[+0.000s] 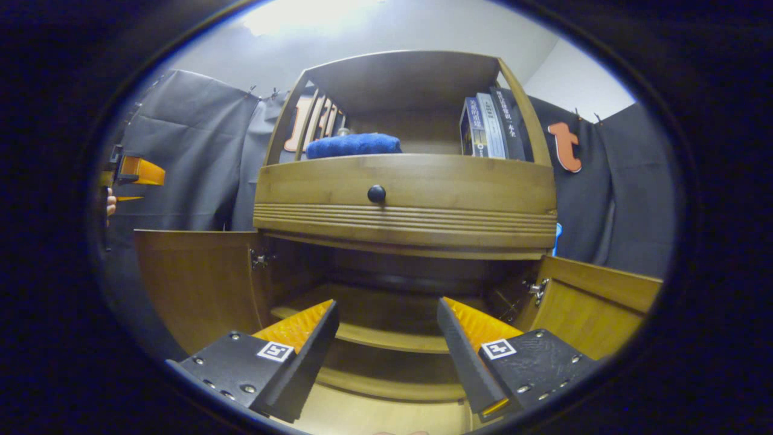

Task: Open the right door of the double-door shoe cabinet with the right hand, and open the left door with the left hand.

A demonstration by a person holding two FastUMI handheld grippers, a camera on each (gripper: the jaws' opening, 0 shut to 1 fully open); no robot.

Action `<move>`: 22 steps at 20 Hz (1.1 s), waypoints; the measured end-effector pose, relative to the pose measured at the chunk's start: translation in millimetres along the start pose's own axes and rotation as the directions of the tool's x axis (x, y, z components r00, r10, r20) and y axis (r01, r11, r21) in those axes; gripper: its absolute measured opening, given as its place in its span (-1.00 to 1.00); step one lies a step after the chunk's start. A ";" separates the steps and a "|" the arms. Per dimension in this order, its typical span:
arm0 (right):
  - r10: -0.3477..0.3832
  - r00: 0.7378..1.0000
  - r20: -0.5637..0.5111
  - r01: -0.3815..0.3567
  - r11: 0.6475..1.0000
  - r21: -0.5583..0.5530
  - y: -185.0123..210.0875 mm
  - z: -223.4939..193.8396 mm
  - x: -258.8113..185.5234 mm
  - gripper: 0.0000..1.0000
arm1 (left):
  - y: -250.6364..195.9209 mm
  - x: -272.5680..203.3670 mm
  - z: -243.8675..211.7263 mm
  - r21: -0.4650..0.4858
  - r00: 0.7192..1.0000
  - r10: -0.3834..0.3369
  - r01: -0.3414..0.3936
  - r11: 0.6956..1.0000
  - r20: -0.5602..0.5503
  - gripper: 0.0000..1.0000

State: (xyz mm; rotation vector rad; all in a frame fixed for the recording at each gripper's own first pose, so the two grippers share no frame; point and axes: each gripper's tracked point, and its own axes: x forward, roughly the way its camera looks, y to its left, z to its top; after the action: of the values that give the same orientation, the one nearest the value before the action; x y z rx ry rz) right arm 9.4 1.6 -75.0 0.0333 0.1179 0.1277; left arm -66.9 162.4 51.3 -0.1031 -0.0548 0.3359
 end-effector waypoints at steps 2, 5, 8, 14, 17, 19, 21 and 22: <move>-0.013 1.000 0.020 0.013 1.000 -0.012 -1.6 16.6 -4.4 0.93 | -34.6 8.4 -7.2 0.002 0.996 -0.081 0.081 0.997 -0.029 0.84; -0.043 0.997 0.064 0.046 0.998 -0.037 -6.6 46.3 -12.7 0.94 | -81.9 13.3 -23.2 0.001 0.980 -0.189 0.189 0.982 -0.062 0.84; -0.076 0.992 0.098 0.082 0.994 -0.065 -11.0 66.6 -25.4 0.94 | -114.4 12.0 -42.9 0.042 0.960 -0.266 0.270 0.962 -0.088 0.84; -0.150 0.981 0.124 0.157 0.986 -0.052 -19.0 83.9 -55.5 0.94 | -177.4 -10.4 -71.8 0.034 0.886 -0.444 0.452 0.892 -0.133 0.84; -0.199 0.972 0.129 0.207 0.977 -0.054 -26.5 85.9 -71.2 0.93 | -200.8 -26.3 -72.3 0.045 0.847 -0.517 0.525 0.850 -0.125 0.84; -0.240 0.962 0.128 0.249 0.967 -0.059 -30.8 85.6 -84.1 0.94 | -219.1 -38.4 -74.0 0.048 0.813 -0.569 0.577 0.815 -0.125 0.84; -0.300 0.944 0.135 0.309 0.949 -0.055 -40.8 87.3 -101.4 0.94 | -245.5 -55.6 -78.3 0.029 0.757 -0.640 0.648 0.761 -0.133 0.92; -0.341 0.930 0.139 0.351 0.935 -0.055 -49.5 89.2 -113.5 0.94 | -262.5 -67.6 -80.5 0.015 0.718 -0.683 0.691 0.723 -0.135 0.91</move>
State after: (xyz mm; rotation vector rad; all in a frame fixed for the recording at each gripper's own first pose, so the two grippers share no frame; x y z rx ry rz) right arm -85.6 -64.4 24.5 -0.0584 -0.0103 -0.2238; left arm -39.3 -113.9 -2.3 -0.0314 0.0411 -0.4280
